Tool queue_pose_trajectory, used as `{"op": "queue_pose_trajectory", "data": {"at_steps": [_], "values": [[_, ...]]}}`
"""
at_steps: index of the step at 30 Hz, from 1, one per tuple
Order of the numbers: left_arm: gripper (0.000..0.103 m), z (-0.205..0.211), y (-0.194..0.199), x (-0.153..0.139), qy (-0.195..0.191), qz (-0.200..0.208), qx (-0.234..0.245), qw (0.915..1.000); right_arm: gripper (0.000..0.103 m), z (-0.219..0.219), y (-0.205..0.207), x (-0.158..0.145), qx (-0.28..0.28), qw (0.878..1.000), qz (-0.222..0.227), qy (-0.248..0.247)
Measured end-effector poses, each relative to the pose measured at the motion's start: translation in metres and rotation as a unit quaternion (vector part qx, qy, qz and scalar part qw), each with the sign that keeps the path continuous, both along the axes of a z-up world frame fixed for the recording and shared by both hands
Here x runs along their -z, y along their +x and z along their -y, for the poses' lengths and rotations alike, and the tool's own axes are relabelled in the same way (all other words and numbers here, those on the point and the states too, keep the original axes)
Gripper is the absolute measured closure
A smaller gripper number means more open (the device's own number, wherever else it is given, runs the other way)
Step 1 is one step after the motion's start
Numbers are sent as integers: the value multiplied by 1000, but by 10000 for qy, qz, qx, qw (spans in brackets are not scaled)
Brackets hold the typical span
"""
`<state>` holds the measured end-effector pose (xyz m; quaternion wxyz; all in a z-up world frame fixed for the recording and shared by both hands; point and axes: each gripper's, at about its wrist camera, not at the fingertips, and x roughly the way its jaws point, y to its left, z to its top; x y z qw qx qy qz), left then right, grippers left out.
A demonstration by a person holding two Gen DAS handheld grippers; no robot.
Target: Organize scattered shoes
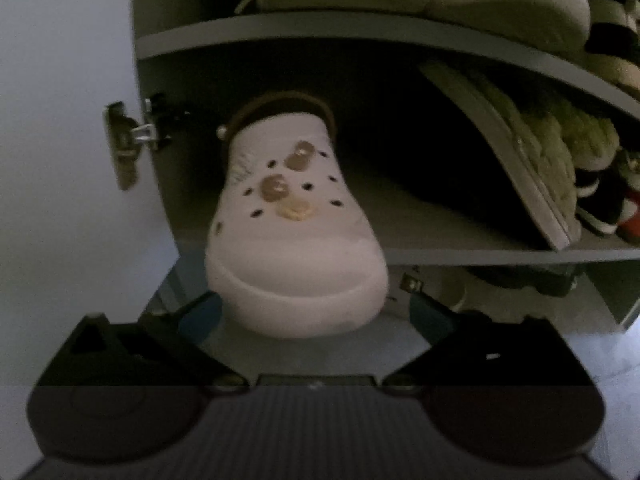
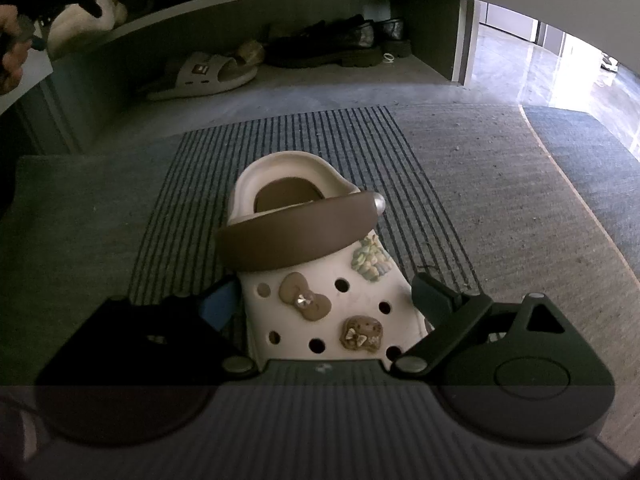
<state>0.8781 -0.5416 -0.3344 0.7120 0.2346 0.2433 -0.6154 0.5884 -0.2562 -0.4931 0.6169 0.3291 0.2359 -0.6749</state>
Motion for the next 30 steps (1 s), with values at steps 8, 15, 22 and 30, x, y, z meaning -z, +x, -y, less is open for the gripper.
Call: {"op": "queue_pose_trajectory", "data": {"at_steps": [8, 15, 22, 30], "values": [[18, 27, 26, -11, 59, 79, -557, 9984, 8, 0, 0, -1, -12, 10000, 9, 17], [29, 20, 35, -10, 140, 122, -777, 9968, 10, -6, -3, 1, -433, 9989, -190, 30], [15, -32, 35, 4, 538, -268, -438, 9972, 8, 15, 4, 6, -957, 9948, -356, 19], [10, -70, 43, 13, 557, -24, -55, 9984, 12, 66, -4, 8, -961, 9935, 509, 336]]}}
